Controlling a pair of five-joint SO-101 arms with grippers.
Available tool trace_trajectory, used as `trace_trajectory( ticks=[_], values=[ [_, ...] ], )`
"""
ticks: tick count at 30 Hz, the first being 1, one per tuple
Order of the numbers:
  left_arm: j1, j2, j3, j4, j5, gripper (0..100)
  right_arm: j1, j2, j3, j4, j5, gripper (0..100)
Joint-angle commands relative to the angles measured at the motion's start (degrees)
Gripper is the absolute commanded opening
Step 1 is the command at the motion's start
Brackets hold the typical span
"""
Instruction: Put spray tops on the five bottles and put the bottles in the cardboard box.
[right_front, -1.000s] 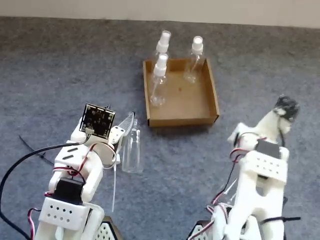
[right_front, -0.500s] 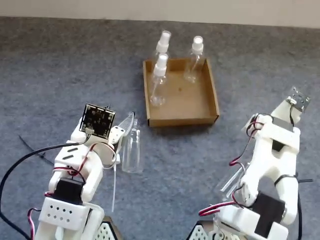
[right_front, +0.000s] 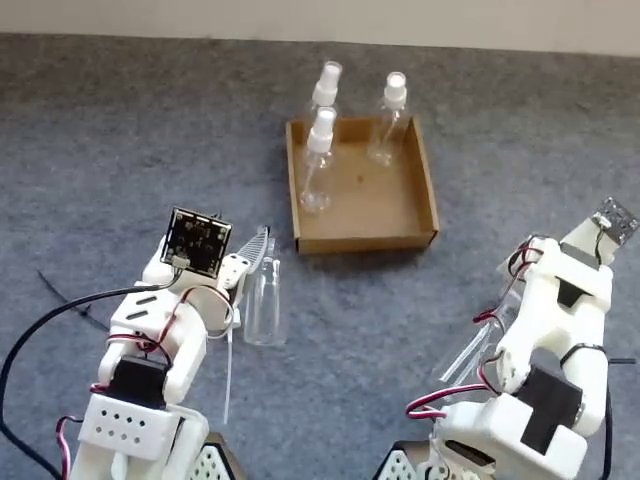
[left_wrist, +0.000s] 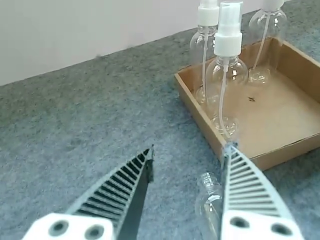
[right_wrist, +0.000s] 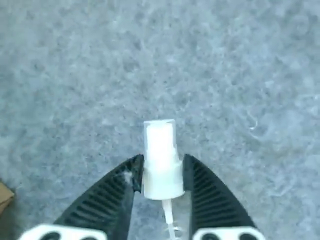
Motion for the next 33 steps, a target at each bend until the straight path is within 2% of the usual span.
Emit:
trace_trajectory(
  ticks=[1,17,19,25,30,33],
  values=[
    [-0.4,-0.04,-0.31,-1.49,0.53,21,0.66,-2.42,-2.07,-1.1,0.62,5.9],
    [-0.4,-0.4,-0.31,-1.49,0.53,21,-2.59,-23.87,19.03,-1.1,0.7,6.3],
    [-0.4,-0.4,-0.31,-1.49,0.53,21,-2.51,-24.92,19.38,-0.92,0.7,10.2],
    [-0.4,-0.48,-0.31,-1.49,0.53,21,-2.51,-26.33,19.65,0.4,0.53,30.4],
    [-0.4,-0.4,-0.31,-1.49,0.53,21,-3.12,-26.33,19.12,11.38,0.09,32.3],
    [-0.4,-0.4,-0.31,-1.49,0.53,21,-5.49,-26.33,19.47,14.64,0.0,32.3]
  ],
)
